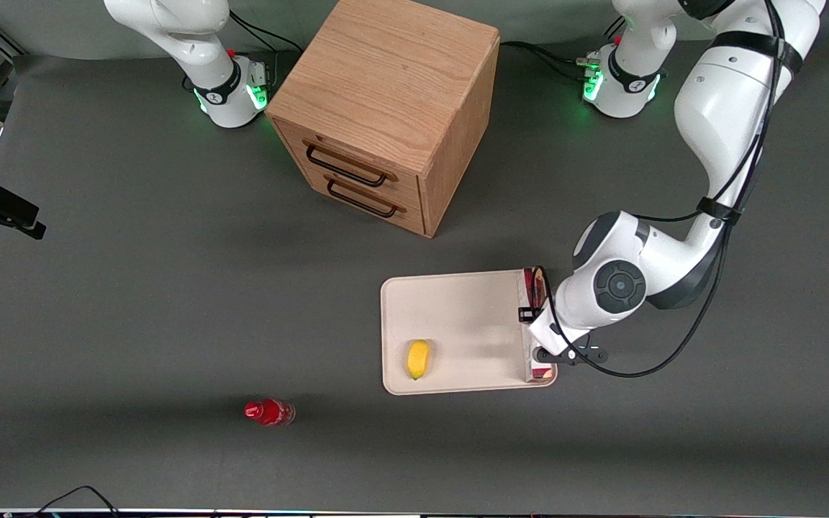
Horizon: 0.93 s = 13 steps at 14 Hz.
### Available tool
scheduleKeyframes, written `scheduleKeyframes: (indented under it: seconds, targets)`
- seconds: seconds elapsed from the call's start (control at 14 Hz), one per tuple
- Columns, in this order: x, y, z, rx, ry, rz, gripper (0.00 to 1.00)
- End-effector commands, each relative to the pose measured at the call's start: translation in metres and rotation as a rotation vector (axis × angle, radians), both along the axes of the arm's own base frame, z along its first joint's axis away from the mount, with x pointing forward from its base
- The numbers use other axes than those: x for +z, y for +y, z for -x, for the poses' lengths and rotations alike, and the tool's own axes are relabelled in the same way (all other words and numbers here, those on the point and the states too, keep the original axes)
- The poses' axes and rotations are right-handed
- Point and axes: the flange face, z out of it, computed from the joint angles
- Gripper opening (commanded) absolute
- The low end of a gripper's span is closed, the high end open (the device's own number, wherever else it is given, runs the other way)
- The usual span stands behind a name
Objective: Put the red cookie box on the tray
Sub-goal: 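Lower the box onto the white tray beside the lemon and release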
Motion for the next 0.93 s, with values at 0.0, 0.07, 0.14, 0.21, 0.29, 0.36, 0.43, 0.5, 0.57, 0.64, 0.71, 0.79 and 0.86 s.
scheduleKeyframes:
  seconds: [0.0, 0.07, 0.14, 0.21, 0.29, 0.36, 0.43, 0.5, 0.57, 0.64, 0.71, 0.79, 0.86]
  targets:
    - [0.054, 0.027, -0.002, 0.030, -0.006, -0.068, 1.00]
    - [0.076, 0.040, -0.003, 0.027, 0.024, -0.100, 1.00]
    - [0.096, 0.050, -0.002, 0.006, 0.051, -0.120, 1.00]
    - [0.118, 0.060, 0.001, -0.014, 0.080, -0.129, 1.00]
    - [0.140, 0.075, 0.004, -0.028, 0.108, -0.111, 1.00]
    - [0.170, 0.099, 0.005, -0.036, 0.119, -0.092, 1.00]
    - [0.202, 0.131, 0.010, -0.034, 0.136, -0.087, 1.00]
    - [0.237, 0.156, 0.023, -0.060, 0.143, -0.082, 1.00]
    - [0.259, 0.185, 0.033, -0.083, 0.144, -0.072, 1.00]
    - [0.280, 0.209, 0.046, -0.090, 0.155, -0.053, 1.00]
    - [0.295, 0.225, 0.061, -0.102, 0.170, -0.051, 1.00]
    - [0.308, 0.234, 0.079, -0.117, 0.175, -0.058, 1.00]
    - [0.316, 0.242, 0.099, -0.114, 0.165, -0.065, 1.00]
